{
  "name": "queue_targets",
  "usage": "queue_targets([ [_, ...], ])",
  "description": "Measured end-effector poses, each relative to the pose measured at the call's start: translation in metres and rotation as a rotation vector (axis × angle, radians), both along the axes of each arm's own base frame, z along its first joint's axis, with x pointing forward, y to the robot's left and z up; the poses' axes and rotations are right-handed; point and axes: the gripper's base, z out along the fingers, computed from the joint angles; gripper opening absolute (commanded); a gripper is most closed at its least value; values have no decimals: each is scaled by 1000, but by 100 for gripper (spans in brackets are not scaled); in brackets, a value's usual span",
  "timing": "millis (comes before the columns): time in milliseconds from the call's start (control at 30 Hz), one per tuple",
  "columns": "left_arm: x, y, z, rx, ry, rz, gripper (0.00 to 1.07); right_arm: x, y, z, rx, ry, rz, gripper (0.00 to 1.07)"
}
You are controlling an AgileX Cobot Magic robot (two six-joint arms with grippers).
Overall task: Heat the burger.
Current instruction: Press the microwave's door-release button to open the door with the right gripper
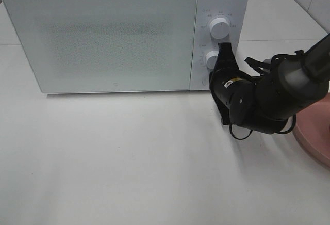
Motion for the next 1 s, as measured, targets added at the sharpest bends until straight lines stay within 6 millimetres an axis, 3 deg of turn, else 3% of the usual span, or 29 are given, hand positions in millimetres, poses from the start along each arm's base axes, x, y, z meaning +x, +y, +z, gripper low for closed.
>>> queue_targets([
  [233,0,0,0,0,0,0,100,6,4,-11,44,20,-6,0],
  [1000,0,0,0,0,0,0,100,11,8,-14,53,-53,-30,0],
])
